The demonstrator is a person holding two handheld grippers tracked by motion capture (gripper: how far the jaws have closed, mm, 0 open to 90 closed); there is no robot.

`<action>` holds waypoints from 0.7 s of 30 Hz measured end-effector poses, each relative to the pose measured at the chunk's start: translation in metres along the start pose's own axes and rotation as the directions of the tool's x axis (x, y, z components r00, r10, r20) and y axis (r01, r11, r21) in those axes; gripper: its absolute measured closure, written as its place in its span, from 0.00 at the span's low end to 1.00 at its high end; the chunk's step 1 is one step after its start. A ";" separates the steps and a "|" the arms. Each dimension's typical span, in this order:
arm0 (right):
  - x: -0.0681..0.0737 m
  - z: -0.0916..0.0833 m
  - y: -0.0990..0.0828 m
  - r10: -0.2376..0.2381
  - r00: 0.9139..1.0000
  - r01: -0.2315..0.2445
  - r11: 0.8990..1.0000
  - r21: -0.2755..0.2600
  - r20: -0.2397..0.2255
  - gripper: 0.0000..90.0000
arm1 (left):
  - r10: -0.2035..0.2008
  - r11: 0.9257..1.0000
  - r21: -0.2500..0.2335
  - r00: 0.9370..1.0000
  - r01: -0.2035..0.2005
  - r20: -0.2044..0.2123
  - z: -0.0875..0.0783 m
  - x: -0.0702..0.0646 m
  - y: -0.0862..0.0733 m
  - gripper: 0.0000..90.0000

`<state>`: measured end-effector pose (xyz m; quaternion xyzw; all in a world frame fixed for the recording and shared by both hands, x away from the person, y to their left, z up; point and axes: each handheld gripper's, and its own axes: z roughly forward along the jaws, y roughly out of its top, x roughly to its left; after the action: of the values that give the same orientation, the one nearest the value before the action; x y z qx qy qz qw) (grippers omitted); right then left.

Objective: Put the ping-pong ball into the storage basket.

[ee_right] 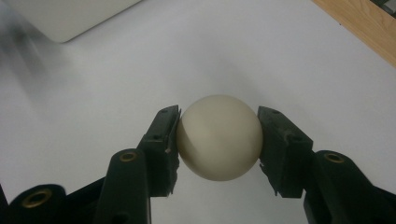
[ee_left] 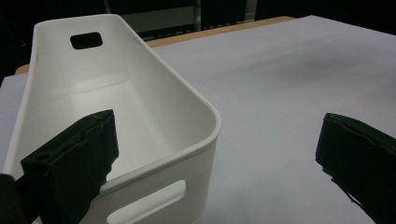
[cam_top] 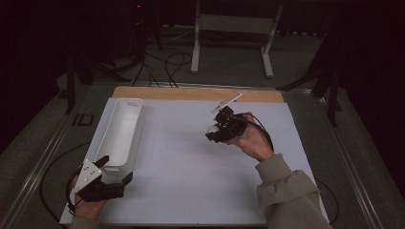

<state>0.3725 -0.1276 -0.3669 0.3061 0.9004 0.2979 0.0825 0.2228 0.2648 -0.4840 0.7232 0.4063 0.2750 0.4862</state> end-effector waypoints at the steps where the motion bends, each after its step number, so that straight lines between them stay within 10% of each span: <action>1: 0.000 0.000 0.001 0.001 1.000 -0.001 1.000 0.001 -0.003 0.56 | 0.000 1.000 0.000 1.000 0.000 0.000 0.000 0.000 0.000 0.00; 21: 0.003 0.005 0.013 -0.012 1.000 0.012 1.000 -0.008 -0.011 0.56 | 0.000 1.000 0.000 1.000 0.000 0.001 0.000 0.000 0.000 0.00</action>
<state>0.3785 -0.1151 -0.3629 0.2987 0.9014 0.3029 0.0805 0.2231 0.2646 -0.4841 0.7232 0.4062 0.2746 0.4864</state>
